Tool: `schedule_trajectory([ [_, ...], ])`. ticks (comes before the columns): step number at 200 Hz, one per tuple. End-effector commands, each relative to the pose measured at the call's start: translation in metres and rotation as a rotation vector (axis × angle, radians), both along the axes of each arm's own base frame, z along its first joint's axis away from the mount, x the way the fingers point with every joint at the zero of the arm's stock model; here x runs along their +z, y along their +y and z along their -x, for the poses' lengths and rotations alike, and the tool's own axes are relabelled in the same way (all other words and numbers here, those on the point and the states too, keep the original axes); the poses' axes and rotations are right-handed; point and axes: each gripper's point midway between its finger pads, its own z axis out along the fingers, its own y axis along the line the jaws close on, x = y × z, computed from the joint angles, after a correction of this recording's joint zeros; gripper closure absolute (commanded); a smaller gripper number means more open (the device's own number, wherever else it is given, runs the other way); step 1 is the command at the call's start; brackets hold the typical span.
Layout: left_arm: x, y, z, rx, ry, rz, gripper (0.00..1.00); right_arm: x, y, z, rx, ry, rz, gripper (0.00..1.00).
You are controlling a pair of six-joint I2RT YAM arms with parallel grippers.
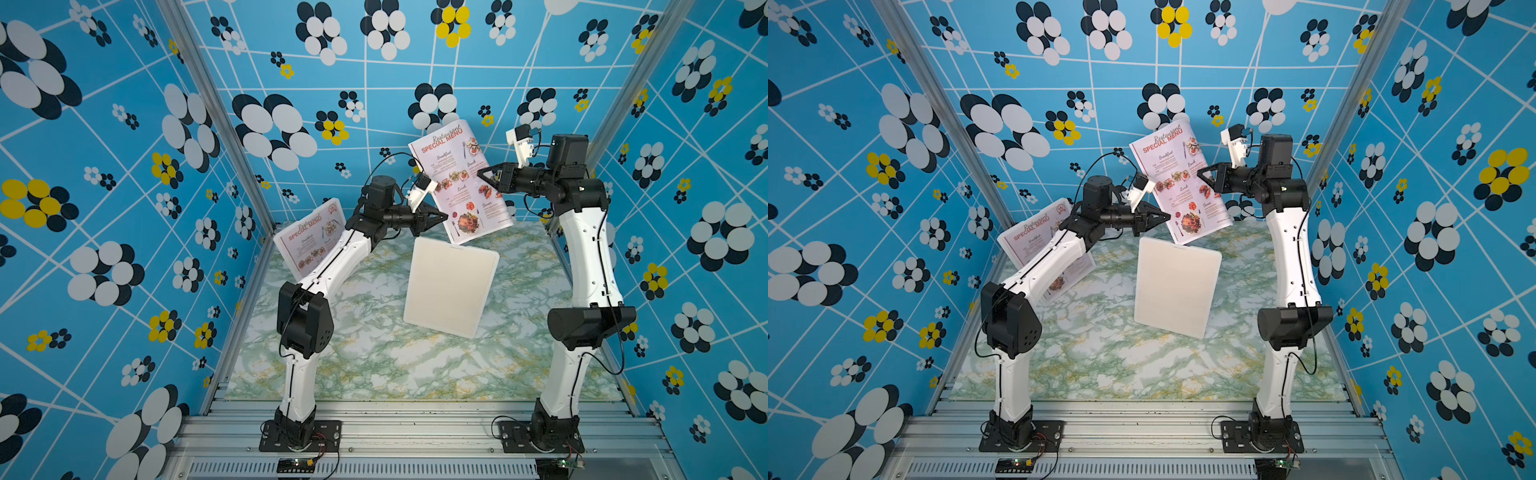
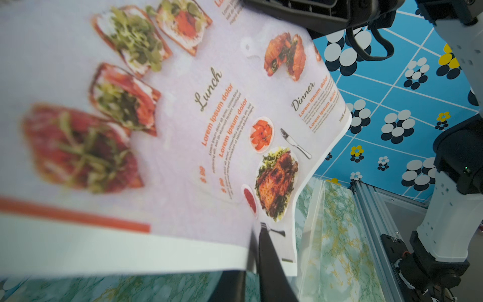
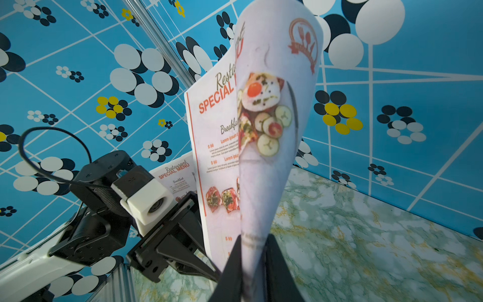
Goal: Insert the menus into the narrow rack
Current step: Insert the menu into the narrow rack.
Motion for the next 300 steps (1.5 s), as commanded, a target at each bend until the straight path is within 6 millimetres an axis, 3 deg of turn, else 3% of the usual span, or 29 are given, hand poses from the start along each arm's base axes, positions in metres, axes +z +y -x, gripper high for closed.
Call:
schedule_trajectory([
  [1,0.020,0.010,0.010,-0.004,-0.045,0.016,0.86,0.004,0.006,0.004,0.017,-0.003,-0.005,0.82],
  [86,0.027,0.018,0.012,0.007,-0.055,0.021,0.86,-0.001,0.015,0.003,0.025,0.011,-0.003,0.82],
  [228,0.021,0.032,0.016,0.027,-0.051,0.012,0.86,-0.012,0.021,0.008,0.050,0.047,0.014,0.82],
  [230,0.022,0.031,0.017,0.026,-0.051,0.012,0.86,-0.013,0.034,0.012,0.075,0.050,0.015,0.82],
  [234,0.021,0.032,0.016,0.028,-0.050,0.012,0.86,-0.013,0.037,0.014,0.084,0.049,0.016,0.82],
  [300,0.019,0.039,0.017,0.033,-0.050,0.012,0.86,-0.025,0.042,0.021,0.100,0.070,0.044,0.82],
])
